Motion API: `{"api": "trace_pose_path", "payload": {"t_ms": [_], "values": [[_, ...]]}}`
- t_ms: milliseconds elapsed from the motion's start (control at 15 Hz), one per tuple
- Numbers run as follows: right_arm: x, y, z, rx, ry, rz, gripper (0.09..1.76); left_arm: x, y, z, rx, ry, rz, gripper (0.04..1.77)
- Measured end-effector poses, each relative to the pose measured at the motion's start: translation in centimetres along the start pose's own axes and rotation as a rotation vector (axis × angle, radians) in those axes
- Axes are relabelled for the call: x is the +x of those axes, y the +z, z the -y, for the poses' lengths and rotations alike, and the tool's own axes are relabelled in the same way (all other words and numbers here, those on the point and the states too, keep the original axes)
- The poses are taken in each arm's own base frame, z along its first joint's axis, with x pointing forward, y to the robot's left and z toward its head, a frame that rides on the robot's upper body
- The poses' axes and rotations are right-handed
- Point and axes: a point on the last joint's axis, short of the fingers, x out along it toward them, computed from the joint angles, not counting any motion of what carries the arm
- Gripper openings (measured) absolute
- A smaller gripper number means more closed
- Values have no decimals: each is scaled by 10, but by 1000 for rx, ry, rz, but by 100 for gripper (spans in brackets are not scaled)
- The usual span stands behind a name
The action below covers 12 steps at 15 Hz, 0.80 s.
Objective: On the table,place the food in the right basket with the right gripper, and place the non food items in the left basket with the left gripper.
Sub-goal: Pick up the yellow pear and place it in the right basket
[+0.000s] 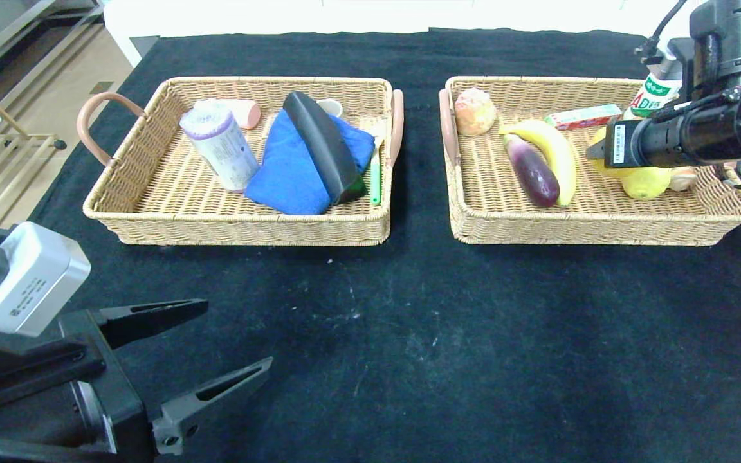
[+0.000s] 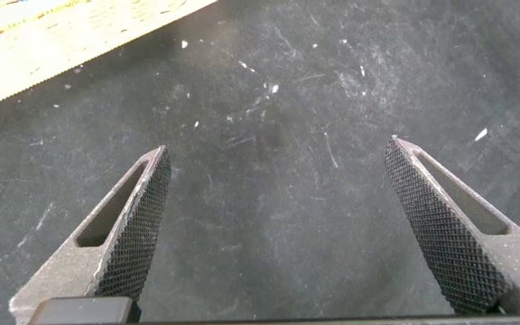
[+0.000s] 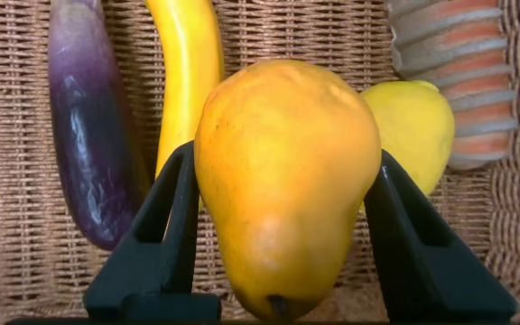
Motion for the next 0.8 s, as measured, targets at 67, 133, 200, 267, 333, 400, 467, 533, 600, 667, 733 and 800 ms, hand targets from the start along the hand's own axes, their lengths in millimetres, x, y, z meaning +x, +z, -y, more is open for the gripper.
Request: {"api": "trace_pose_path", "payload": {"t_ms": [67, 133, 200, 267, 333, 400, 467, 533, 600, 667, 733, 800], "values": [[4, -1, 1, 1, -2, -2, 113, 0, 0, 0, 0, 0, 0, 172], [6, -2, 1, 2, -6, -6, 113, 0, 0, 0, 0, 0, -1, 172], [8, -3, 2, 2, -10, -8, 113, 0, -1, 0, 0, 0, -2, 172], [10, -4, 1, 3, -12, -11, 113, 0, -1, 0, 0, 0, -4, 172], [12, -4, 2, 4, -15, -11, 113, 0, -1, 0, 1, -1, -4, 172], [14, -3, 3, 11, -16, 0, 113, 0, -1, 0, 1, -1, -4, 172], [15, -3, 3, 15, -15, 8, 113, 0, -1, 0, 1, -1, -4, 172], [16, -4, 3, 14, -16, 5, 115, 0, -1, 0, 1, -2, -5, 172], [17, -5, 2, 14, -16, 2, 124, 0, -1, 0, 1, -2, -5, 172], [17, -5, 3, 14, -16, 3, 129, 0, -1, 0, 1, -1, -5, 172], [17, -5, 3, 14, -15, 4, 134, 0, -1, 0, 1, -1, -4, 172], [17, -5, 2, 13, -14, 4, 139, 0, -1, 0, 1, -1, -3, 172]]}}
